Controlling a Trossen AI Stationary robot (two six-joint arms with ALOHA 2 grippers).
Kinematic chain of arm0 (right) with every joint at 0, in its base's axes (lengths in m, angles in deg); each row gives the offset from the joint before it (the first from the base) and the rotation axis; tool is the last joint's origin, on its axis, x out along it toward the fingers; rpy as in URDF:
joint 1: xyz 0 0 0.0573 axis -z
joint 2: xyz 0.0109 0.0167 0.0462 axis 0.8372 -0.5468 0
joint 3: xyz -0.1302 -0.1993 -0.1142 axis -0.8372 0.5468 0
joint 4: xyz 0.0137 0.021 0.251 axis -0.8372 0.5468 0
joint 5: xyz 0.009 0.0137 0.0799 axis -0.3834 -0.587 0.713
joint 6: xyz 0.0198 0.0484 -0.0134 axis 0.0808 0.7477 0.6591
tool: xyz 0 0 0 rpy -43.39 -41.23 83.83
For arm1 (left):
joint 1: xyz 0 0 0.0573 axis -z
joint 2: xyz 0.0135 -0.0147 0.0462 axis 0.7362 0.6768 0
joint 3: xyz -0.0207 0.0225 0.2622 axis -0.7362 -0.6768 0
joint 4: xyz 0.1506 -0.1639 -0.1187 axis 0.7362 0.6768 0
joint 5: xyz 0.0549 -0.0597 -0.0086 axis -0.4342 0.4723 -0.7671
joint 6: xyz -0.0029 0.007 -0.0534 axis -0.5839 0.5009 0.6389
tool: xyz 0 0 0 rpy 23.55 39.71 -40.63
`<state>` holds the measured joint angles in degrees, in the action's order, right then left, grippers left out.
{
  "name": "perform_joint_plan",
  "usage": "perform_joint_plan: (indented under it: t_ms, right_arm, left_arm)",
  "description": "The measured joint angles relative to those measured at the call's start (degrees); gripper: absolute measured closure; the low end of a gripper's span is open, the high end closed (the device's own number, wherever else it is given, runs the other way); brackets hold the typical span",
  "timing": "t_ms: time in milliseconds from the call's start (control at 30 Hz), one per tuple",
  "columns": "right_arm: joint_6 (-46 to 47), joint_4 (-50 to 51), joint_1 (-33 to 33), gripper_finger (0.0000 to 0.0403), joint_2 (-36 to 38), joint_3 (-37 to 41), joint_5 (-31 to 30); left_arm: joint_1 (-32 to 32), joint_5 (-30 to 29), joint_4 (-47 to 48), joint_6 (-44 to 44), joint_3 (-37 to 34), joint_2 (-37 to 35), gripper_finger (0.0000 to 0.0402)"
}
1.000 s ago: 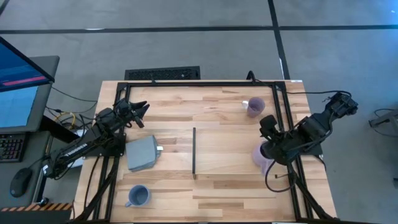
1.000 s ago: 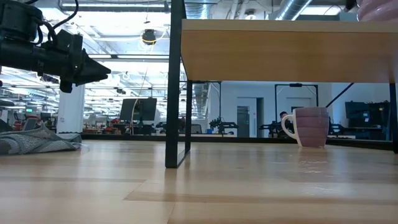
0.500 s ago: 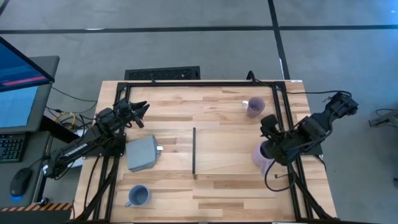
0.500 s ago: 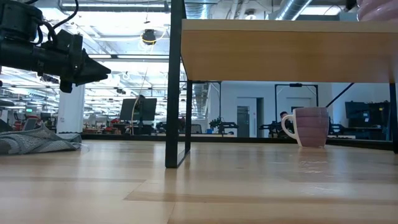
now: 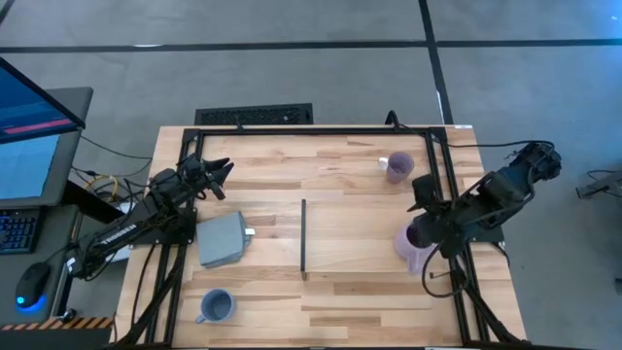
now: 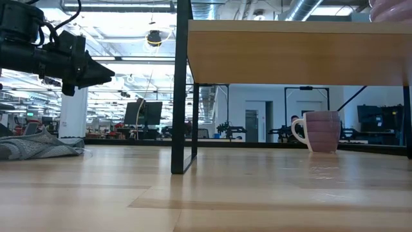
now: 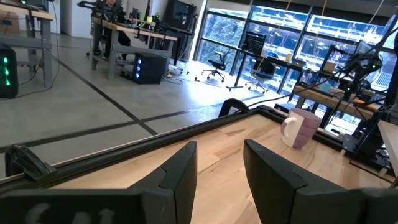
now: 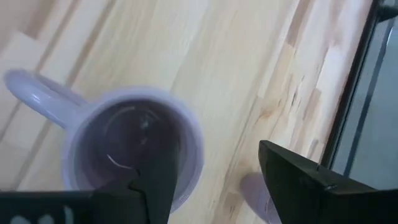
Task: Stack small to large cups/mugs on shelf
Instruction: Put the purple mug on the shelf
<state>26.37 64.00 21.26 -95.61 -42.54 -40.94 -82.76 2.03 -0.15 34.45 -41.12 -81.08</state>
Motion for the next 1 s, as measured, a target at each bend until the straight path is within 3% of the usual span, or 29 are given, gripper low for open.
perform_joint_plan:
  t_ms: [200, 467, 633, 767, 1000]
  right_arm:
    - [1.6, 0.0, 0.0, 0.0159, 0.5, -4.7, -2.7]
    - [22.2, 0.0, 3.2, 0.0159, 1.6, -8.9, -16.8]
    - [28.4, 0.0, 7.7, 0.0159, 3.7, -8.9, -18.2]
    - [29.2, 0.0, 12.4, 0.0159, 4.5, -8.9, -20.1]
    - [30.6, 0.0, 20.5, 0.0159, 4.0, -8.8, -22.5]
  left_arm:
    - [0.0, 0.0, 0.0, 0.0, 0.0, 0.0, 0.028]
    - [0.0, 0.5, 0.1, 0.3, 0.0, 0.0, 0.028]
    - [0.0, 0.5, 0.1, 1.7, 0.0, 0.0, 0.028]
    - [0.0, 0.5, 0.0, 6.3, 0.0, 0.0, 0.028]
    - [0.0, 0.5, 0.0, 7.0, 0.0, 0.0, 0.028]
